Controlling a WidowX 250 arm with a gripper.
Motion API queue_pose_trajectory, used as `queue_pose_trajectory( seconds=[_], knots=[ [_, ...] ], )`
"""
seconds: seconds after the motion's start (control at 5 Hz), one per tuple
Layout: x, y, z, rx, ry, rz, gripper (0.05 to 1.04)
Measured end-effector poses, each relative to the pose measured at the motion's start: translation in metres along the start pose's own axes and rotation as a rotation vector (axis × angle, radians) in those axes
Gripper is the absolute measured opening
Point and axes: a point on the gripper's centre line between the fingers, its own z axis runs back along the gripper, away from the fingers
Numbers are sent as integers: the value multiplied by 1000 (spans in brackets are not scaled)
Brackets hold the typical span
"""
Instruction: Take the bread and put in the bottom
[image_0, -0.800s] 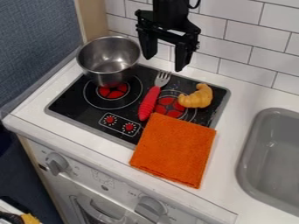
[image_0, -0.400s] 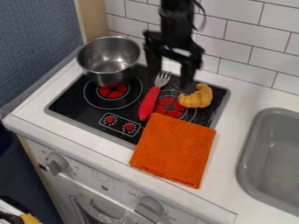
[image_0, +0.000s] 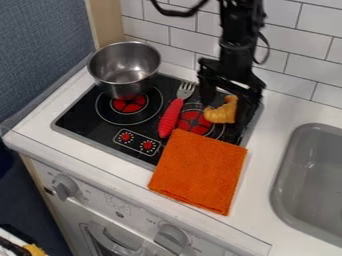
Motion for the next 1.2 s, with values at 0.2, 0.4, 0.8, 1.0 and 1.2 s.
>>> queue_pose_trajectory(
  seconds=[0.2, 0.4, 0.8, 1.0, 1.2],
  knots=[
    [7, -6, -14, 2, 18, -17, 1000],
    [13, -5, -18, 4, 26, -16, 1001],
    [12, -5, -21, 12, 30, -20, 709],
    [5, -6, -20, 7, 29, -23, 656],
    [-3, -8, -15, -6, 36, -24, 656]
  ],
)
